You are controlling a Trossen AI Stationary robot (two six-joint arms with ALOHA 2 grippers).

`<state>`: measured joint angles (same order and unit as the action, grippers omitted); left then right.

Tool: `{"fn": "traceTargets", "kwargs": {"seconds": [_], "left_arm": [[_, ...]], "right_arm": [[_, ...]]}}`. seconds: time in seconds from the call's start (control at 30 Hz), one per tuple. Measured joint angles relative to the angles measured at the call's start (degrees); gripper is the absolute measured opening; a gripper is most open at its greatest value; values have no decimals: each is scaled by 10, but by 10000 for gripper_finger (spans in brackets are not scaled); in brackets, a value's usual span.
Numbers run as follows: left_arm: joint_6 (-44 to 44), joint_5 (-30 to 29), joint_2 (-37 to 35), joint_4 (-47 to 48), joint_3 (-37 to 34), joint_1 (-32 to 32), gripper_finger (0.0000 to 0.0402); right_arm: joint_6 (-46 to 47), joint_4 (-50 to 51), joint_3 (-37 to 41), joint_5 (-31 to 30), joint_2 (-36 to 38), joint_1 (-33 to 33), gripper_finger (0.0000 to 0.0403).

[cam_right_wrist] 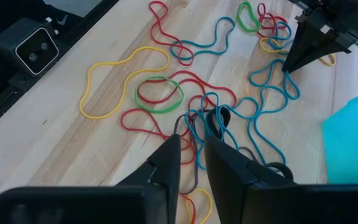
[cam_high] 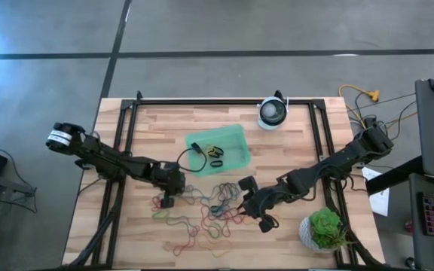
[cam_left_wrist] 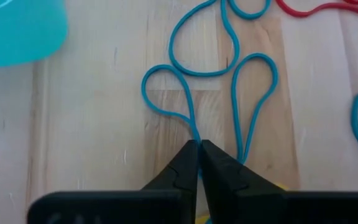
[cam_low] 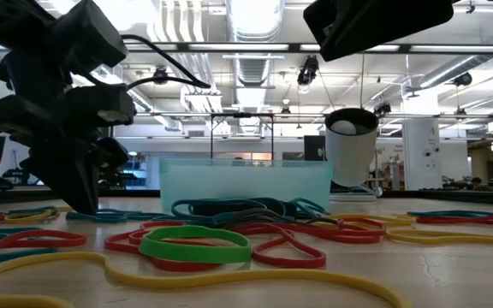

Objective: Pick and place rubber bands into bin
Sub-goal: Put the blue rubber band into the green bin

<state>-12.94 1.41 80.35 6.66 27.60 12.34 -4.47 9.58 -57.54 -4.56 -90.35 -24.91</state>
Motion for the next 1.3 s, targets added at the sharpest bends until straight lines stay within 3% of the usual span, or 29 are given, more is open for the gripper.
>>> {"fn": "traceTargets", "kwargs": {"seconds": [0.83, 1.3], "left_arm": [[65, -70, -140, 30, 34, 17, 0], [192, -218, -204, 11, 76, 1, 0]], "right_arm": [[11, 5, 0, 0, 0, -11, 59], [15, 3, 8, -1, 0, -15, 59]]}}
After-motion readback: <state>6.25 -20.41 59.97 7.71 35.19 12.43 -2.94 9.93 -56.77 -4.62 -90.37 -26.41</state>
